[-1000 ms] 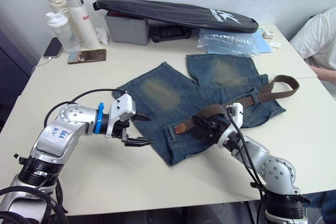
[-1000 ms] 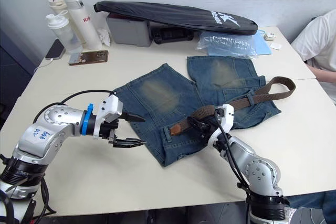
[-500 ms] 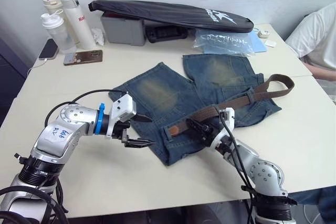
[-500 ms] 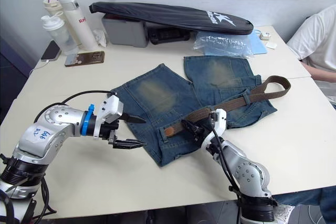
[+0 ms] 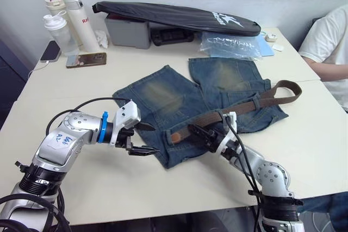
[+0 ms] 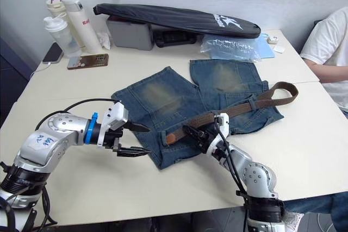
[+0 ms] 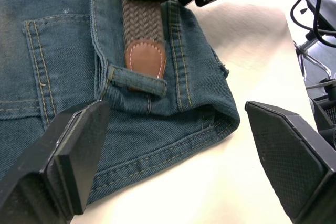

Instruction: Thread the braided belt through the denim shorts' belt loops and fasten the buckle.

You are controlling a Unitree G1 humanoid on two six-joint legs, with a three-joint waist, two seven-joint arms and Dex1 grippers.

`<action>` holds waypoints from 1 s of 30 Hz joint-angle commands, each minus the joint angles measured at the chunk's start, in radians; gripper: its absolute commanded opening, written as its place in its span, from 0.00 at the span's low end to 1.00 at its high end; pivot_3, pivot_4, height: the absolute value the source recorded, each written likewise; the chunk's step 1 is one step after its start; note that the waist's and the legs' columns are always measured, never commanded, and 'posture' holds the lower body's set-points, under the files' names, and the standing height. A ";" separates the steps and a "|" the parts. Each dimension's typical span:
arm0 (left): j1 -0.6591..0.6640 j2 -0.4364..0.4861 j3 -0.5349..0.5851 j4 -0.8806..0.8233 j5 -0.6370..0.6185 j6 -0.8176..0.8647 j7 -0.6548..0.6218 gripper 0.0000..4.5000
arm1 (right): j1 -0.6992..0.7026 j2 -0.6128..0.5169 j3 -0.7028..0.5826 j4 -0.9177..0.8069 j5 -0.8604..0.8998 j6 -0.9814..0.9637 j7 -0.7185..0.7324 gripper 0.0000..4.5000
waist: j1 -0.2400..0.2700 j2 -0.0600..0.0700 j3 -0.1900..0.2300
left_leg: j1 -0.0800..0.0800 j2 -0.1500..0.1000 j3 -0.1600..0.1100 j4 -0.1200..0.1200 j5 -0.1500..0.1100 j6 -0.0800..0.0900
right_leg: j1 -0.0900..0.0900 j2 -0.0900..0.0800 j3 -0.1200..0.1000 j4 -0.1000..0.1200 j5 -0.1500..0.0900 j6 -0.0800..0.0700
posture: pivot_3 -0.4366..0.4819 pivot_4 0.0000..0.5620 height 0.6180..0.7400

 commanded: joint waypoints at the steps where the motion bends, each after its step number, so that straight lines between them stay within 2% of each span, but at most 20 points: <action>1: -0.013 0.004 0.005 -0.025 -0.001 -0.009 0.001 1.00 | -0.004 0.024 0.061 0.082 -0.110 -0.030 -0.009 0.01 | -0.002 -0.002 -0.001 | 0.000 0.000 0.000 0.000 0.000 0.000 | 0.000 0.000 0.000 0.000 0.000 0.000 | 0.48 0.27 1.00; 7: 0.005 0.013 0.011 -0.029 0.001 0.005 0.016 1.00 | -0.018 0.083 0.091 0.112 -0.232 -0.149 -0.011 0.01 | -0.014 -0.006 -0.004 | 0.008 0.001 0.002 -0.008 0.002 0.001 | 0.002 -0.001 0.000 0.001 0.001 -0.003 | 0.48 0.27 1.00; 16: 0.006 0.015 0.003 0.008 0.022 0.037 0.055 1.00 | -0.007 0.065 0.200 0.129 -0.366 -0.126 0.011 0.01 | -0.024 -0.009 -0.005 | 0.009 0.001 0.003 -0.010 0.002 0.001 | 0.002 -0.003 -0.001 0.002 0.001 -0.004 | 0.48 0.27 1.00; 24: 0.019 0.029 0.012 0.019 0.015 0.107 0.085 1.00 | -0.054 0.174 0.138 0.183 -0.280 -0.078 0.071 0.01 | -0.038 -0.011 -0.007 | 0.011 0.003 0.005 -0.012 0.002 0.000 | 0.001 -0.003 -0.004 0.004 0.001 -0.008 | 0.48 0.27 1.00; 28: 0.037 0.036 0.020 0.016 -0.003 0.164 0.096 1.00 | -0.058 0.127 0.212 0.143 -0.333 -0.120 0.194 0.01 | -0.050 -0.009 -0.006 | 0.012 0.003 0.004 -0.014 0.002 -0.001 | 0.000 -0.003 -0.005 0.005 0.000 -0.010 | 0.48 0.27 1.00; 30: 0.047 0.031 0.026 0.021 -0.015 0.226 0.117 1.00 | -0.061 0.127 0.224 0.140 -0.351 -0.133 0.212 0.01 | -0.050 -0.009 -0.005 | 0.011 0.003 0.005 -0.014 0.001 -0.002 | -0.001 -0.002 -0.005 0.005 0.000 -0.010 | 0.48 0.27 1.00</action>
